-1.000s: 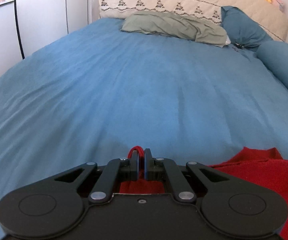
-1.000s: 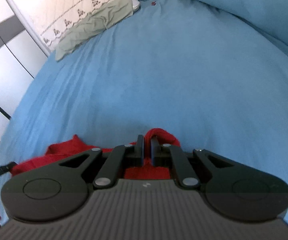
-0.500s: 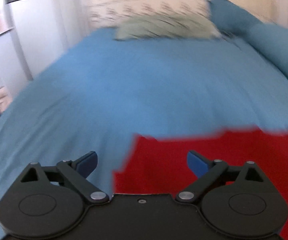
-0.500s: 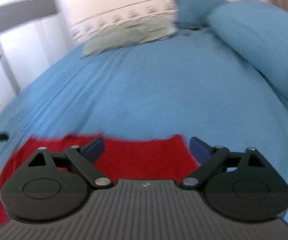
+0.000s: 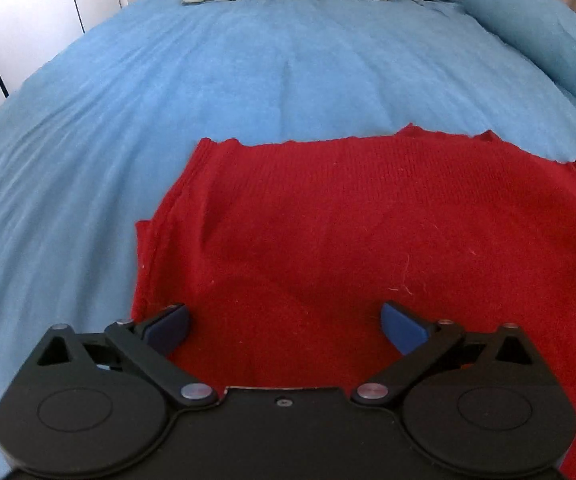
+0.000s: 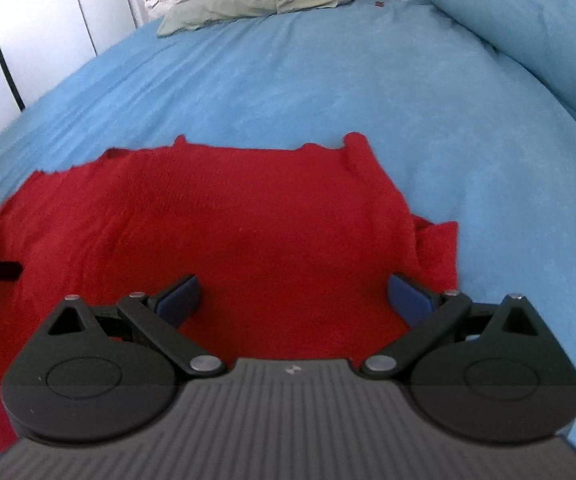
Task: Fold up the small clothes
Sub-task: 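Open both tools and release the folded hem onto the sweater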
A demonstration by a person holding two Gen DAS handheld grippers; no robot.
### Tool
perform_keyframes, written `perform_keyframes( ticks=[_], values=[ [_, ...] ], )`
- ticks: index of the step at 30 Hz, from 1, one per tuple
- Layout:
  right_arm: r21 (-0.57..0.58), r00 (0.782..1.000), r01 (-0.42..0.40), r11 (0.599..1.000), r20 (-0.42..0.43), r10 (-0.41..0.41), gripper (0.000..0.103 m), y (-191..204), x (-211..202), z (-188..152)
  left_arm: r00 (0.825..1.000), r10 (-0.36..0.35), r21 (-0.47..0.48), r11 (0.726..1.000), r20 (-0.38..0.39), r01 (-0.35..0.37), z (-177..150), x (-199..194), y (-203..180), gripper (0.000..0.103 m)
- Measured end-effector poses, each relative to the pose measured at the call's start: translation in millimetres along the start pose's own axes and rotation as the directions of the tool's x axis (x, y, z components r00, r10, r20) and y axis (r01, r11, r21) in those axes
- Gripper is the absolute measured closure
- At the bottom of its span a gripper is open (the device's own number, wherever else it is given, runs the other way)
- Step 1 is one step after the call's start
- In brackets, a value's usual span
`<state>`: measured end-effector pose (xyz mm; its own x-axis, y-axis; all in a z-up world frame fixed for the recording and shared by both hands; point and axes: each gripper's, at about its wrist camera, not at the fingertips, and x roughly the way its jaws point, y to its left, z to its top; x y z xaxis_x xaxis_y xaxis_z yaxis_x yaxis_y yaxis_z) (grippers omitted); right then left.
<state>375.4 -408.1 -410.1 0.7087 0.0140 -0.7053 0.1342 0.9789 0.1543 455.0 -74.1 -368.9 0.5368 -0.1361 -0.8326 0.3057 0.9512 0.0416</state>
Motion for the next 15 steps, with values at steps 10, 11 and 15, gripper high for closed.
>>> perform_keyframes(
  ticks=[10, 11, 15],
  values=[
    [-0.005, 0.992, 0.109, 0.994, 0.068, -0.109, 0.0, 8, -72, 32, 0.997, 0.062, 0.022, 0.998, -0.055, -0.061, 9, -23, -11, 0.0],
    [0.002, 0.989, 0.118, 0.993, 0.089, -0.118, 0.0, 10, -87, 34, 0.996, 0.068, 0.032, 0.997, -0.052, -0.066, 10, -29, -14, 0.0],
    [0.052, 0.98, 0.164, 0.985, 0.108, -0.169, 0.0, 21, -149, 32, 0.998, 0.05, 0.03, 0.998, -0.034, -0.049, 12, -66, -25, 0.0]
  ],
)
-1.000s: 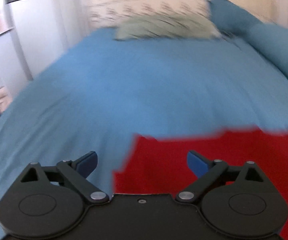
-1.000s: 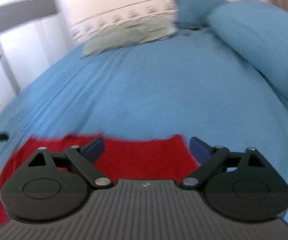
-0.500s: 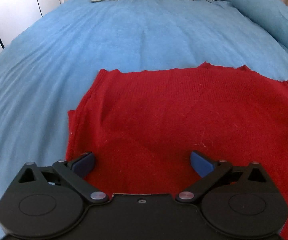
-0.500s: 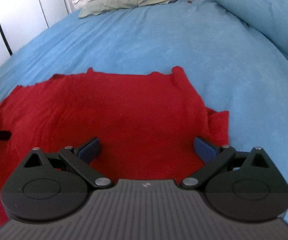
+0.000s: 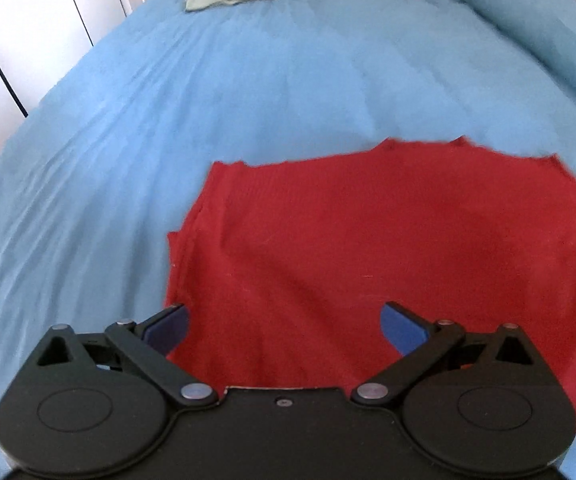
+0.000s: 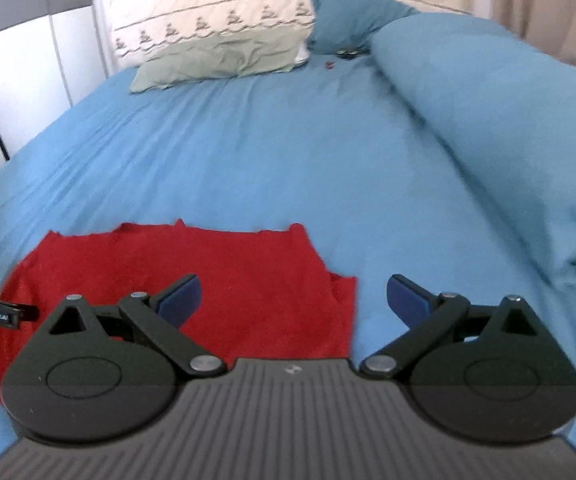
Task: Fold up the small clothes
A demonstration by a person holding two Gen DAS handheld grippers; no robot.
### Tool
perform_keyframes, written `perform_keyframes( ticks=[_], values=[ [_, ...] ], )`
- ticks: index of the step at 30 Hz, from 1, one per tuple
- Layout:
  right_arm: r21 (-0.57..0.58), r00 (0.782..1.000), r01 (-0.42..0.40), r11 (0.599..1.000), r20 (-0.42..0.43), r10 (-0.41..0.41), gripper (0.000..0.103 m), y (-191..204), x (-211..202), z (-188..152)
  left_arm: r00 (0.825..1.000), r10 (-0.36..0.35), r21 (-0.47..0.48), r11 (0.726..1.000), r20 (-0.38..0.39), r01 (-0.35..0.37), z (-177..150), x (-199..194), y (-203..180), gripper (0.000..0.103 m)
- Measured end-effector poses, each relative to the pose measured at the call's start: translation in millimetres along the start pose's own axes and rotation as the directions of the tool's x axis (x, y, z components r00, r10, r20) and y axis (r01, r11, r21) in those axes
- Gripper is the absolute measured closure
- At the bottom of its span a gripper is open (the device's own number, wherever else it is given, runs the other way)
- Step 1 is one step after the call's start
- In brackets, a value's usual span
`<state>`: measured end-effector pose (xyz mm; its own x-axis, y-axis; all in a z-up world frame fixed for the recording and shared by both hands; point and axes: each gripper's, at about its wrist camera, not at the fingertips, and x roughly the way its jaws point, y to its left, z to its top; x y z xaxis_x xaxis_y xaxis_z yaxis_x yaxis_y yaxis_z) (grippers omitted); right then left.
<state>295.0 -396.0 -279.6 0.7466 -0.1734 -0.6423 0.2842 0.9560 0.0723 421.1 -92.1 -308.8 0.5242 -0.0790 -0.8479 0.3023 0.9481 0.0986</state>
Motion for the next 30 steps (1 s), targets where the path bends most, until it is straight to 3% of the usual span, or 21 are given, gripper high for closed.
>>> perform_keyframes(
  ticks=[6, 11, 16, 21, 26, 30],
  values=[
    [0.089, 0.993, 0.037, 0.995, -0.119, -0.027, 0.0, 4, -60, -19, 0.999, -0.043, -0.006, 0.999, 0.02, 0.043, -12, -46, -29, 0.0],
    [0.19, 0.98, 0.101, 0.977, -0.189, -0.064, 0.0, -2, -65, -71, 0.993, -0.119, 0.014, 0.993, -0.025, 0.119, -32, -38, -65, 0.0],
    [0.29, 0.98, 0.091, 0.953, -0.196, -0.033, 0.0, -8, -45, -117, 0.993, -0.112, 0.073, 0.991, -0.035, 0.114, -40, -23, -91, 0.0],
    [0.434, 0.977, 0.066, 0.899, -0.211, 0.03, 0.011, -17, -5, -145, 0.992, -0.124, 0.08, 0.989, -0.033, 0.126, -37, -10, -102, 0.0],
    [0.524, 0.99, 0.048, 0.851, -0.139, 0.03, 0.01, -21, 6, -147, 0.991, -0.131, 0.074, 0.988, -0.027, 0.133, -34, -11, -103, 0.0],
    [0.59, 0.995, 0.036, 0.807, -0.099, 0.029, 0.016, -33, 20, -138, 0.992, -0.123, 0.069, 0.99, -0.012, 0.123, -30, -8, -101, 0.0]
  ],
)
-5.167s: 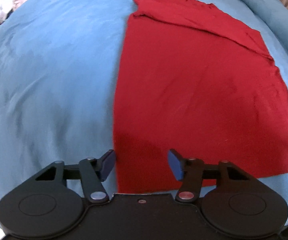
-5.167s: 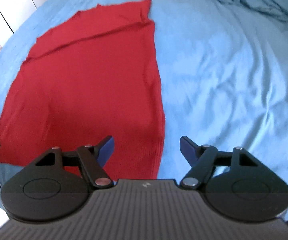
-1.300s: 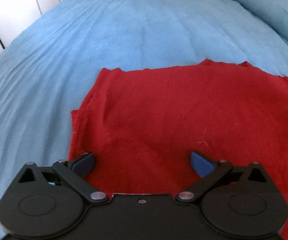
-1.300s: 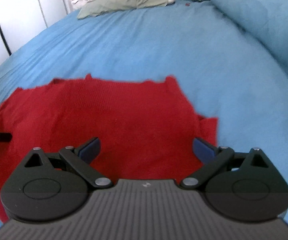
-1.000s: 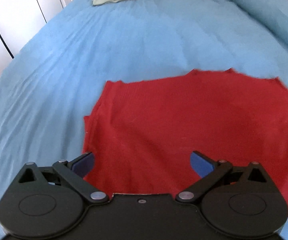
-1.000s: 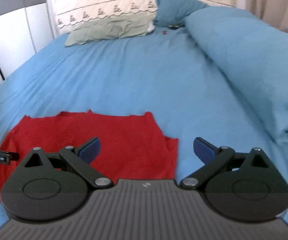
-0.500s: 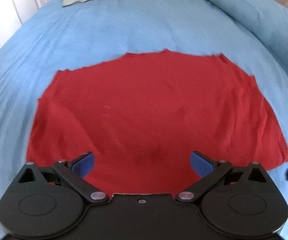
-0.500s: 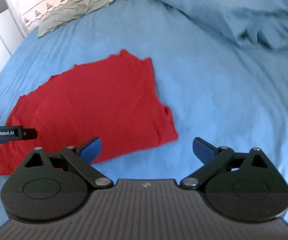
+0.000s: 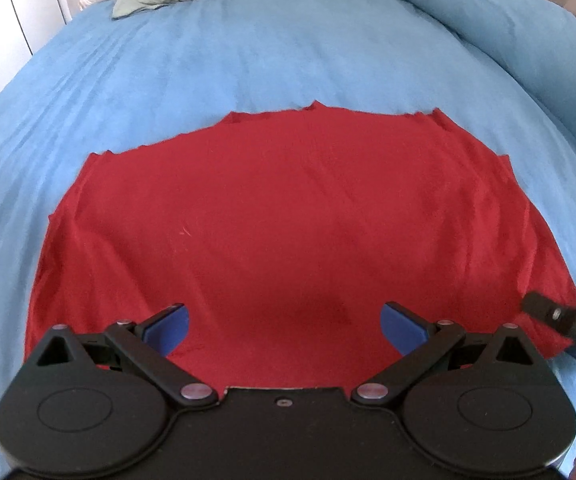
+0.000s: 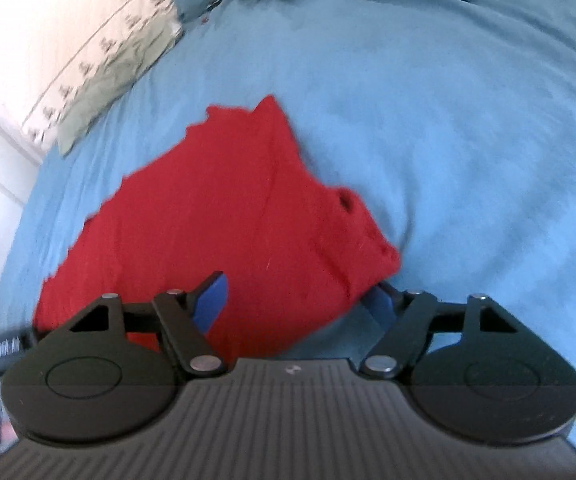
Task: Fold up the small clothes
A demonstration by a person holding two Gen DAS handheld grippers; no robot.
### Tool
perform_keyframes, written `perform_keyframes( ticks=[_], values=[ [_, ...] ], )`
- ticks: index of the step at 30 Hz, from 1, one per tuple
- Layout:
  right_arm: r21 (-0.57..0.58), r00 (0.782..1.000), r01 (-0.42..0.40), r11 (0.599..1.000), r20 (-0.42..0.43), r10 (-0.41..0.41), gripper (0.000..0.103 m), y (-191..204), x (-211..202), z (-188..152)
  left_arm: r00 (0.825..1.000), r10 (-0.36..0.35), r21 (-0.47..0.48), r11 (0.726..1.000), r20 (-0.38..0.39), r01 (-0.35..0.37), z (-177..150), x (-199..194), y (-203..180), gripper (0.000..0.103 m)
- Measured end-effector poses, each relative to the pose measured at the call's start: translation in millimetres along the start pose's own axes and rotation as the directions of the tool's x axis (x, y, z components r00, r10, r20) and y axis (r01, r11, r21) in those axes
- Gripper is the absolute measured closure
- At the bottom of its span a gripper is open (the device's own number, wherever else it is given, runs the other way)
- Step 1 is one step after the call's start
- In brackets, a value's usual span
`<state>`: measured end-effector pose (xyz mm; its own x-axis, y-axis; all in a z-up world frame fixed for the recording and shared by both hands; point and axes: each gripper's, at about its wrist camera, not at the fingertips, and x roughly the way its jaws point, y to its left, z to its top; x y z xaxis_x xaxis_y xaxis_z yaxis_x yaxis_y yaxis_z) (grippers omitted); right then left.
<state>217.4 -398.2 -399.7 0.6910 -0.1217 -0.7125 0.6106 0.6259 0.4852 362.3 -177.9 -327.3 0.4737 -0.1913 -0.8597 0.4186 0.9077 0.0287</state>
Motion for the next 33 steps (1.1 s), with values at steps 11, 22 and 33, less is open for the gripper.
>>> perform_keyframes(
  ticks=[11, 22, 33],
  values=[
    [0.01, 0.999, -0.036, 0.999, -0.003, 0.036, 0.076, 5, 3, 21, 0.99, 0.127, -0.069, 0.99, 0.057, -0.123, 12, 30, 32, 0.005],
    [-0.206, 0.947, -0.312, 0.927, 0.006, 0.32, 0.08, 153, -25, 44, 0.996, 0.085, -0.092, 0.992, 0.003, -0.085, 15, 23, 93, 0.011],
    [-0.55, 0.818, -0.556, 0.623, -0.495, 0.292, 0.079, 314, 46, -105, 0.983, 0.123, -0.281, 0.946, -0.137, -0.158, -86, -4, 234, 0.009]
  ],
)
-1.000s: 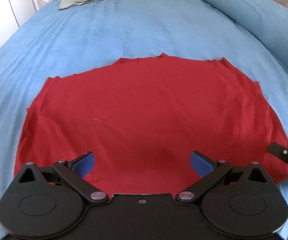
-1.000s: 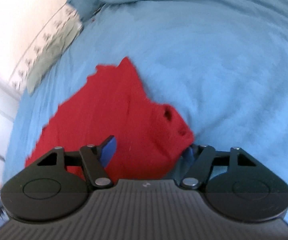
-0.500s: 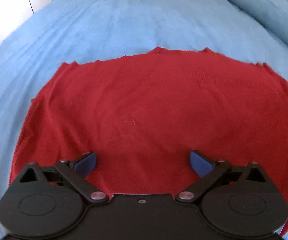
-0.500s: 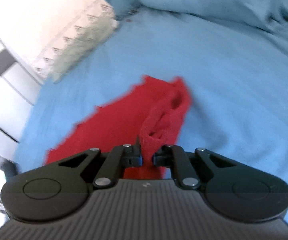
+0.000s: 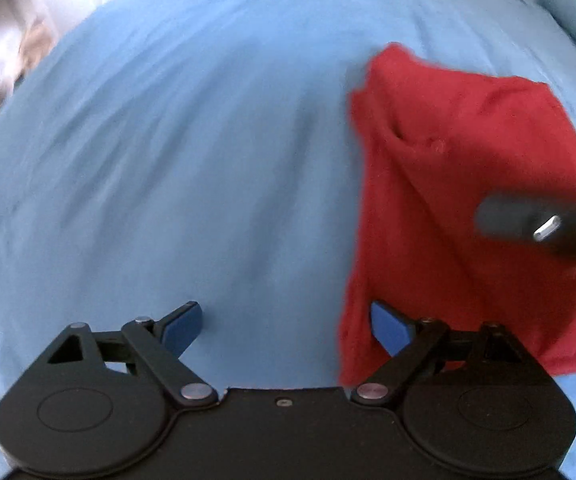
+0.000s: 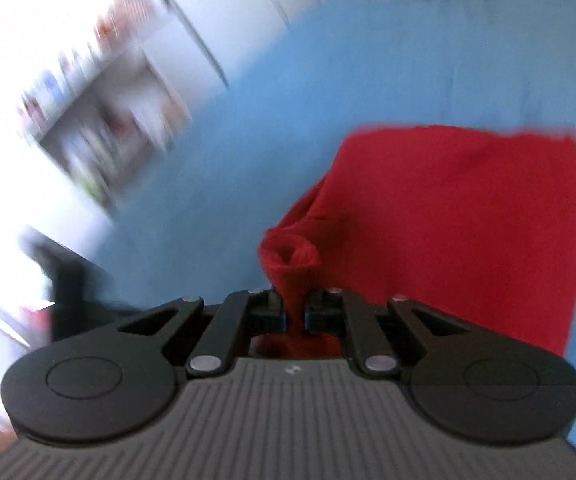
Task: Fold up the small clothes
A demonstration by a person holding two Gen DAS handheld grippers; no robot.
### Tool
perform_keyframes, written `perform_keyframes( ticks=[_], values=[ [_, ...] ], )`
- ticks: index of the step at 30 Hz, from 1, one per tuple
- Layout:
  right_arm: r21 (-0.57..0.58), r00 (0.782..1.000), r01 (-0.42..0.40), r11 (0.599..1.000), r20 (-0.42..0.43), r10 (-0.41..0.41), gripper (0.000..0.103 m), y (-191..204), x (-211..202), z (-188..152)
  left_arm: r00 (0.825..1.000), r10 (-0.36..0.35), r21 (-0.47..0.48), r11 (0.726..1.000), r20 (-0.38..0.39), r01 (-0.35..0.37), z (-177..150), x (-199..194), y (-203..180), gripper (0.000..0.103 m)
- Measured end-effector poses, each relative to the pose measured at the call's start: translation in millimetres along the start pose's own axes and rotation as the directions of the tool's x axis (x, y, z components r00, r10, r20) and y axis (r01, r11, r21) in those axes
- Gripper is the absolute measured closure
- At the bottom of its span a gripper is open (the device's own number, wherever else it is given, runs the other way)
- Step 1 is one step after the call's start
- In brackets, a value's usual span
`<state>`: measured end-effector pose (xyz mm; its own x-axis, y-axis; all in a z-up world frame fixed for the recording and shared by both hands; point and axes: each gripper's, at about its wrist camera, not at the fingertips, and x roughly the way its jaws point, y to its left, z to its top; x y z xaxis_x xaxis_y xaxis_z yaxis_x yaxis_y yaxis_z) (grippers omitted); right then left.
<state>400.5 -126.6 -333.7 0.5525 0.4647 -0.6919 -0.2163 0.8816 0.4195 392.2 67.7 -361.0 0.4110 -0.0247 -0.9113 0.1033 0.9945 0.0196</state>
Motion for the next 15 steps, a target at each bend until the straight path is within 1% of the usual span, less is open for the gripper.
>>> perform_keyframes(
  ticks=[1, 2, 3, 4, 5, 6, 7, 8, 9, 11, 12, 13, 15],
  values=[
    [0.007, 1.0, 0.005, 1.0, -0.026, -0.005, 0.075, -2, 15, -8, 1.0, -0.019, -0.022, 1.0, 0.012, 0.019, -4, -2, 6, 0.007],
    [0.03, 0.999, 0.003, 1.0, -0.042, -0.001, 0.071, -3, 23, -14, 1.0, -0.021, -0.029, 0.999, 0.02, 0.022, -8, -5, 10, 0.007],
    [0.04, 0.999, 0.002, 0.999, -0.049, 0.0, 0.064, -4, 25, -17, 0.999, -0.022, -0.025, 0.999, 0.023, 0.022, -9, -7, 11, 0.007],
    [0.038, 0.999, -0.005, 0.999, -0.039, 0.007, 0.047, -2, 22, -19, 0.999, -0.024, -0.019, 1.0, 0.027, 0.025, -9, -10, 10, 0.007],
    [0.033, 1.0, -0.013, 0.999, -0.019, 0.013, 0.037, -1, 15, -17, 0.999, -0.023, -0.01, 1.0, 0.032, 0.023, -8, -13, 8, 0.007],
    [0.024, 1.0, -0.015, 1.0, 0.014, 0.015, 0.022, 1, 3, -16, 0.999, -0.021, 0.002, 1.0, 0.038, 0.021, -8, -17, 8, 0.007],
    [0.016, 0.999, -0.015, 1.0, 0.05, 0.014, 0.016, -4, -5, -10, 0.999, -0.023, 0.016, 1.0, 0.043, 0.022, -8, -24, 8, 0.007],
    [0.003, 0.995, -0.02, 1.0, 0.093, 0.02, 0.013, -5, -21, -7, 0.998, -0.032, 0.029, 0.999, 0.049, 0.03, -5, -29, 7, 0.007],
    [-0.01, 0.991, -0.024, 1.0, 0.128, 0.025, 0.008, -6, -39, -5, 0.997, -0.046, 0.038, 0.998, 0.059, 0.044, -5, -37, 6, 0.007],
    [-0.022, 0.984, 0.002, 1.0, 0.181, 0.002, 0.003, -9, -71, -6, 0.993, -0.093, 0.061, 0.994, 0.072, 0.089, -11, -56, -1, 0.007],
    [-0.021, 0.98, 0.032, 0.999, 0.197, -0.028, 0.001, -11, -87, -9, 0.989, -0.127, 0.075, 0.99, 0.07, 0.121, -12, -62, -3, 0.007],
    [-0.02, 0.978, 0.065, 0.998, 0.199, -0.06, 0.001, -13, -98, -13, 0.985, -0.157, 0.083, 0.985, 0.064, 0.151, -15, -68, -9, 0.007],
    [-0.038, 0.974, 0.152, 0.988, 0.178, -0.143, 0.001, -17, -111, -23, 0.975, -0.214, 0.093, 0.973, 0.053, 0.209, -15, -72, -19, 0.007]
  ],
)
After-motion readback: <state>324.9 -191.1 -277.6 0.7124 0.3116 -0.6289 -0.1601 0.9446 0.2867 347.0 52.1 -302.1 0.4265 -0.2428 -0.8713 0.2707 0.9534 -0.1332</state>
